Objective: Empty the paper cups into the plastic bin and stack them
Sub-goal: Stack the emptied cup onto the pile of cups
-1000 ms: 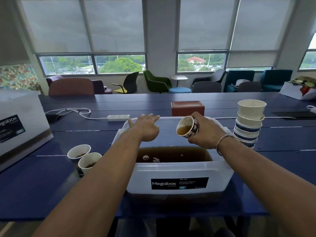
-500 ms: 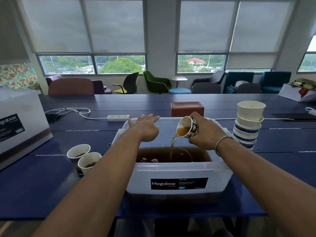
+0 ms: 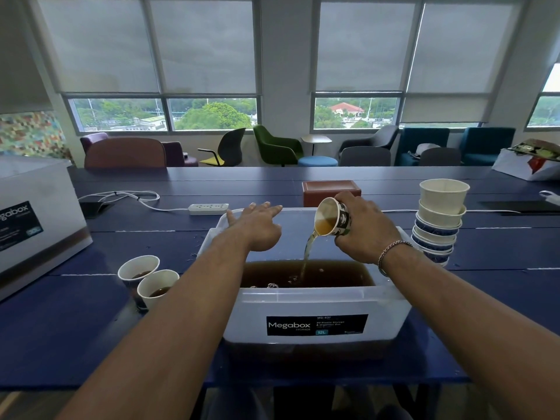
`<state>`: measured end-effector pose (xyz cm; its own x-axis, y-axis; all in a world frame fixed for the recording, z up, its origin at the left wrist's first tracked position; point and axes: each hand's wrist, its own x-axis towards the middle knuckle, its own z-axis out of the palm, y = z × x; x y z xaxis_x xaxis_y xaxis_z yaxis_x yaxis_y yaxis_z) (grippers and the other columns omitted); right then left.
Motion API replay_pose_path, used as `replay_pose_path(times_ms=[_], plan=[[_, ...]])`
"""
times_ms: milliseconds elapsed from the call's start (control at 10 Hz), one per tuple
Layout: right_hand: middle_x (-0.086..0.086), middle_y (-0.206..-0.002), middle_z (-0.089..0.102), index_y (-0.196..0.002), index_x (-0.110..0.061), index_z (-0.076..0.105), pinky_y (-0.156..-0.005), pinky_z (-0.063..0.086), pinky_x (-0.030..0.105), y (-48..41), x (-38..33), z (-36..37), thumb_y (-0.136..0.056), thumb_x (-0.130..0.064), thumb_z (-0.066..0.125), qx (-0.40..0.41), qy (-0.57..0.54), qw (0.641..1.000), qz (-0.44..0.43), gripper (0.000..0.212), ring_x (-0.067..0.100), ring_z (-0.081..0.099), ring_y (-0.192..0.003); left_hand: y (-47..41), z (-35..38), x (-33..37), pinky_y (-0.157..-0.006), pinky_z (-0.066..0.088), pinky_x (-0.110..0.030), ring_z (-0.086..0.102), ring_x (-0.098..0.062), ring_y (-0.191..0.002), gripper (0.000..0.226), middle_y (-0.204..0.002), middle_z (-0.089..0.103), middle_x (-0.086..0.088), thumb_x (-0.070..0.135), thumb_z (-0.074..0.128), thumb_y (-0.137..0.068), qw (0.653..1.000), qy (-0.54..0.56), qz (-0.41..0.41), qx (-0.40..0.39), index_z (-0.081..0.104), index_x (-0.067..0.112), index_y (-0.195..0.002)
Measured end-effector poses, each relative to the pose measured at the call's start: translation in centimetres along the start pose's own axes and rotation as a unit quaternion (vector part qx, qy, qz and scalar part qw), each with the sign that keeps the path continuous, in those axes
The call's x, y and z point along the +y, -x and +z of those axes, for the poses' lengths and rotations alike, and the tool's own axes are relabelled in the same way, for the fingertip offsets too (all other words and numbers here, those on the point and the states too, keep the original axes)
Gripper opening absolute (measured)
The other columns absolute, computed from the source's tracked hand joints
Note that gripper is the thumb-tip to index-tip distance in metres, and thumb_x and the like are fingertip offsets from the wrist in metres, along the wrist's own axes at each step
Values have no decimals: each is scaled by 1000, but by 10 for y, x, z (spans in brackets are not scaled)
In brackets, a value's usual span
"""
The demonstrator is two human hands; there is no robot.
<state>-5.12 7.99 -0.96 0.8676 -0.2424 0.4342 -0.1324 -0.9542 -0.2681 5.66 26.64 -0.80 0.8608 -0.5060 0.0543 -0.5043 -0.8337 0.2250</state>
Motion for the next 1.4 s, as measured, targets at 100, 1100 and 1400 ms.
replay_pose_path(times_ms=[100,1100,1400], plan=[[4,-117,55,-129,-26,41,-83,49,40,0,-1,-1,-72,-21,77,3,-1,1000,1,67,25,49,-106,0,0,0,-117,-5,-63,-1,-24,-153,56,-166,6,3,33,39,-105,1000,-3,0,0,16,36,-156],[3,-134,48,-138,-27,36,-98,39,43,1,-6,-3,-77,-20,72,23,96,994,-57,71,25,44,-120,0,1,-1,-116,-6,-62,-2,-24,-152,57,-166,5,3,32,39,-104,1000,-6,4,-1,15,35,-156],[6,-133,50,-135,-24,46,-103,35,49,-1,-7,-2,-67,-17,79,96,137,978,-127,76,30,42,-125,-1,1,-1,-116,-6,-61,-2,-23,-153,57,-166,5,4,33,39,-104,1000,-8,4,-5,15,36,-156]])
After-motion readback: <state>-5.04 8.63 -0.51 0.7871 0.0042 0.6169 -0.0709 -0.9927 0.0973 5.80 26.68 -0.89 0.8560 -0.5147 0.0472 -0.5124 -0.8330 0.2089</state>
